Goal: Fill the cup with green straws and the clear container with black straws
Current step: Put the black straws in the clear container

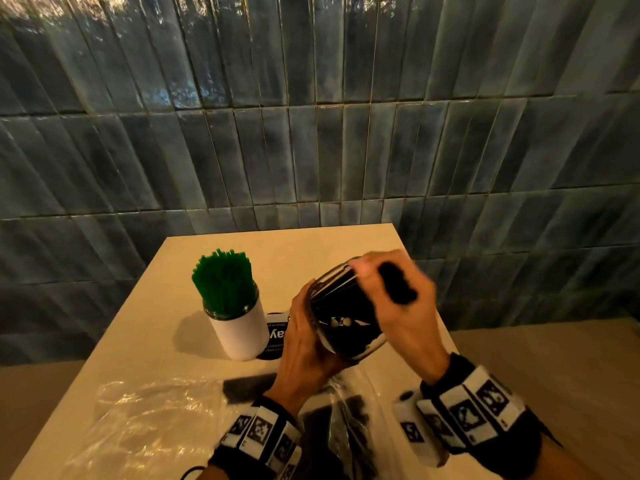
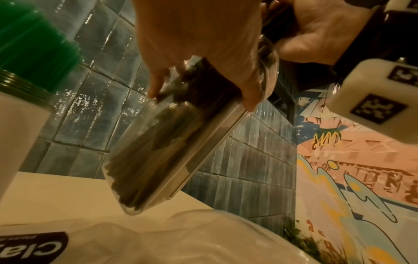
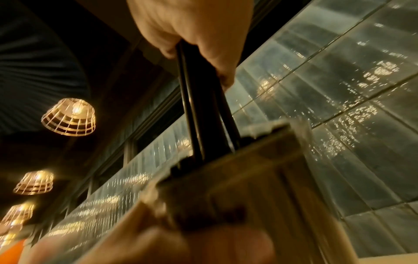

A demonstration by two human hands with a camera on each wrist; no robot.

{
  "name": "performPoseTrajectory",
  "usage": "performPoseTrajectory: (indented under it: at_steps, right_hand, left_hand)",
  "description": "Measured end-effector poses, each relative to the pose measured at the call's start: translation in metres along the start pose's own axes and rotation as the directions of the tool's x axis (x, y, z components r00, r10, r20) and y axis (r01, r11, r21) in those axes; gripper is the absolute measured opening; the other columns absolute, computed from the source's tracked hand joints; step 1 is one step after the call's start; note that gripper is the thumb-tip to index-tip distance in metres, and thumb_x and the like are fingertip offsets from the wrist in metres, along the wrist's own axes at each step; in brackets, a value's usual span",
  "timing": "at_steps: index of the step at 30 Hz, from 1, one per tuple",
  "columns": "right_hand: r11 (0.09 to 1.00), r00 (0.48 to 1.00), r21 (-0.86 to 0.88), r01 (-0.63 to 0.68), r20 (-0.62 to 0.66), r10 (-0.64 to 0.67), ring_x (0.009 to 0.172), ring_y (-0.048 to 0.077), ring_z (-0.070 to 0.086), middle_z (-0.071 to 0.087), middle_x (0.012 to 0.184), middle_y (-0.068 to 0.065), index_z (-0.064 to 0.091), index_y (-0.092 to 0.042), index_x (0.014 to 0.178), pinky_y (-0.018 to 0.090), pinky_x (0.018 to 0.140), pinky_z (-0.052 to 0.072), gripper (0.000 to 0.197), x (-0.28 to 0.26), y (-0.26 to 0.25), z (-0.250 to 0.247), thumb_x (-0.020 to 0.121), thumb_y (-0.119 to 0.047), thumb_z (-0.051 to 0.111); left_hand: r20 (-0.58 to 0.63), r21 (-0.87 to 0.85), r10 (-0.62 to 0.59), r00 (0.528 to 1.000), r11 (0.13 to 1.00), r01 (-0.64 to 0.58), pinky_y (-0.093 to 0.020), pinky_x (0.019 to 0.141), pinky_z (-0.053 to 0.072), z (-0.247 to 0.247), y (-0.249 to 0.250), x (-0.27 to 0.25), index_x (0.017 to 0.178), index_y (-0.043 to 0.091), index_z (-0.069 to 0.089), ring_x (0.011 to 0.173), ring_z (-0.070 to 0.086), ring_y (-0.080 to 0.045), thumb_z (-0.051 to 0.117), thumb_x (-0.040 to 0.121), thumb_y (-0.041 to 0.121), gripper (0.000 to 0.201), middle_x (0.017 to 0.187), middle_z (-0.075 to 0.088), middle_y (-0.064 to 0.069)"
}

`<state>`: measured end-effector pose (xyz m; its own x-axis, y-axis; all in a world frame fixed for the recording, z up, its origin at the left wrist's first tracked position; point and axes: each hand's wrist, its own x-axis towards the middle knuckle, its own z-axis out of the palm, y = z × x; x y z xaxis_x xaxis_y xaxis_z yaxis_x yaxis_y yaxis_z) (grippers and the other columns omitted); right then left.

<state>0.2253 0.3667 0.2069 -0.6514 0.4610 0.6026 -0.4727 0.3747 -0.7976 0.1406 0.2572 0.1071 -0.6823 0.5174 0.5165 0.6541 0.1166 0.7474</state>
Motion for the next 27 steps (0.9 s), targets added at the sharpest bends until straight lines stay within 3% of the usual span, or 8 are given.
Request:
performPoseTrajectory:
  at_steps: [5, 8, 11, 14, 18, 20, 23, 27]
  right_hand:
    - [0.965, 0.997, -0.261, 0.035, 0.075, -0.016, 0.109, 0.001, 0.053, 0.056, 0.115, -0.005, 0.055, -0.025, 0.114, 0.014, 0.091, 0.046, 0.049, -0.014, 0.018, 0.001, 0.072, -0.024, 0.08]
    - [0.912, 0.969, -0.335, 0.237, 0.018, -0.245, 0.111, -0.001, 0.049, 0.052, 0.116, -0.002, 0.05, -0.019, 0.12, 0.014, 0.092, 0.044, 0.051, -0.019, 0.019, -0.001, 0.076, -0.028, 0.074]
    - [0.795, 0.927, -0.489, 0.358, 0.29, -0.239, 0.117, 0.008, 0.047, 0.055, 0.119, -0.003, 0.059, -0.021, 0.114, 0.029, 0.098, 0.044, 0.028, -0.022, 0.025, 0.005, 0.095, -0.036, 0.047]
    - [0.733, 0.859, -0.522, 0.436, 0.485, -0.165, 0.128, 0.014, 0.042, 0.057, 0.125, 0.001, 0.063, -0.019, 0.114, 0.031, 0.106, 0.037, 0.038, -0.032, 0.034, 0.01, 0.1, -0.036, 0.033]
    - [0.774, 0.93, -0.576, 0.263, 0.364, -0.046, 0.13, 0.011, 0.037, 0.043, 0.138, -0.002, 0.052, -0.023, 0.127, 0.031, 0.109, 0.034, 0.045, -0.026, 0.025, 0.01, 0.098, -0.046, 0.027]
    - [0.736, 0.888, -0.637, 0.229, 0.446, 0.11, 0.134, 0.01, 0.031, 0.041, 0.142, -0.004, 0.046, -0.024, 0.134, 0.034, 0.114, 0.027, 0.064, -0.023, 0.022, 0.012, 0.092, -0.061, 0.013]
    - [0.798, 0.818, -0.543, 0.261, 0.564, 0.116, 0.133, 0.009, 0.033, 0.045, 0.14, -0.006, 0.047, -0.026, 0.134, 0.017, 0.113, 0.017, 0.06, -0.027, 0.02, 0.013, 0.092, -0.06, 0.021]
    - [0.754, 0.925, -0.627, 0.197, 0.373, 0.069, 0.125, 0.008, 0.04, 0.045, 0.136, -0.007, 0.051, -0.028, 0.127, 0.025, 0.107, 0.032, 0.047, -0.023, 0.019, 0.015, 0.092, -0.054, 0.032]
  left_hand:
    - [-0.074, 0.032, 0.02, 0.997, 0.999, -0.018, -0.012, 0.105, 0.031, -0.001, 0.003, -0.001, 0.136, 0.001, 0.031, 0.125, 0.041, -0.011, 0.087, 0.053, 0.04, 0.107, 0.135, 0.042, -0.014]
    - [-0.117, 0.068, -0.012, 0.993, 0.997, 0.02, -0.015, 0.104, 0.034, -0.002, -0.003, 0.001, 0.135, -0.004, 0.031, 0.122, 0.044, -0.015, 0.088, 0.053, 0.04, 0.109, 0.132, 0.043, -0.017]
    - [-0.153, 0.071, 0.001, 0.988, 0.997, 0.011, -0.028, 0.105, 0.037, -0.002, -0.003, -0.002, 0.134, -0.006, 0.03, 0.123, 0.045, -0.024, 0.078, 0.064, 0.051, 0.102, 0.132, 0.043, -0.021]
    - [-0.189, 0.061, 0.021, 0.982, 0.998, -0.01, -0.035, 0.107, 0.035, -0.002, -0.01, -0.009, 0.133, -0.008, 0.029, 0.129, 0.039, -0.022, 0.066, 0.074, 0.059, 0.096, 0.137, 0.039, -0.022]
    - [-0.151, 0.045, -0.051, 0.987, 0.997, 0.058, -0.05, 0.107, 0.036, -0.001, -0.022, -0.01, 0.141, 0.005, 0.022, 0.133, 0.037, -0.031, 0.078, 0.067, 0.048, 0.102, 0.142, 0.038, -0.018]
    - [-0.106, 0.05, -0.157, 0.982, 0.985, 0.163, -0.052, 0.105, 0.037, 0.0, -0.029, -0.016, 0.142, 0.005, 0.027, 0.132, 0.039, -0.033, 0.076, 0.066, 0.038, 0.096, 0.142, 0.04, -0.017]
    - [-0.008, 0.041, -0.238, 0.971, 0.97, 0.238, -0.05, 0.105, 0.037, 0.001, -0.041, -0.026, 0.14, 0.004, 0.035, 0.133, 0.039, -0.03, 0.056, 0.066, 0.067, 0.099, 0.143, 0.041, -0.015]
    - [-0.151, 0.027, -0.095, 0.984, 0.995, 0.1, -0.046, 0.108, 0.035, 0.001, -0.022, -0.011, 0.142, 0.01, 0.026, 0.135, 0.036, -0.028, 0.056, 0.073, 0.072, 0.097, 0.144, 0.038, -0.012]
